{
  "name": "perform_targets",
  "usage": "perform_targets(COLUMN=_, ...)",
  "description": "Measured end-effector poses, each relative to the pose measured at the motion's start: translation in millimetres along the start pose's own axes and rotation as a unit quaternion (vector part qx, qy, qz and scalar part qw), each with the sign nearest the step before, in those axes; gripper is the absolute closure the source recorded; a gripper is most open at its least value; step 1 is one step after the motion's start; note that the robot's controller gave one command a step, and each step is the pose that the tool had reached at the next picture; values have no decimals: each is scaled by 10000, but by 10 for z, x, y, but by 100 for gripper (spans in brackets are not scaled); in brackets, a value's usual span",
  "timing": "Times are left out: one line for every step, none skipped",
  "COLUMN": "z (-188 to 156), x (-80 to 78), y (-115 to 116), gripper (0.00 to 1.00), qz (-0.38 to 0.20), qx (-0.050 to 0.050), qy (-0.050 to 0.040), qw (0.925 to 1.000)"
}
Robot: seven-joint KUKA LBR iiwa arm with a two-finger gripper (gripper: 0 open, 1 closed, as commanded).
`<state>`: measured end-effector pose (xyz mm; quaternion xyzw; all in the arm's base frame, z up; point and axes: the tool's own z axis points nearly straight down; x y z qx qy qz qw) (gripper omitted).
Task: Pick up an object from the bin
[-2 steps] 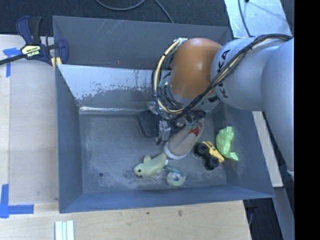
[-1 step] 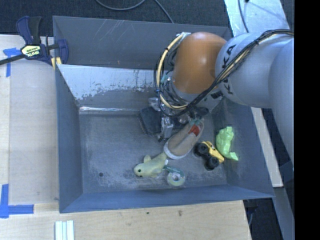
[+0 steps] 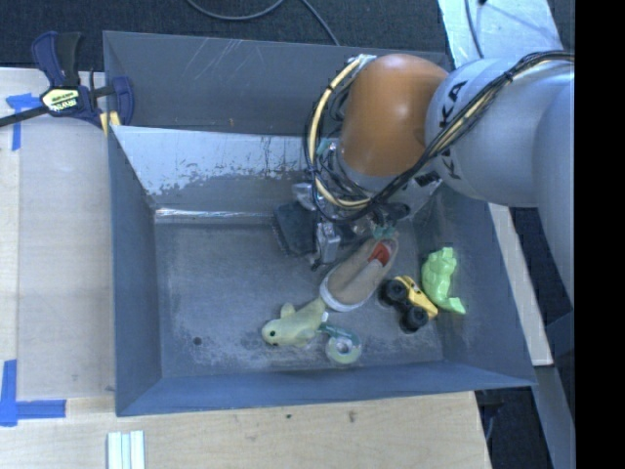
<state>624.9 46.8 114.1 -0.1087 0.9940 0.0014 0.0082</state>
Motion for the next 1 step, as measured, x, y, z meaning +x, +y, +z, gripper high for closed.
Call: perform_targets(z=-54, x=-2, y=0, gripper=100, qz=1, qx=1, qy=-4, qw=10000)
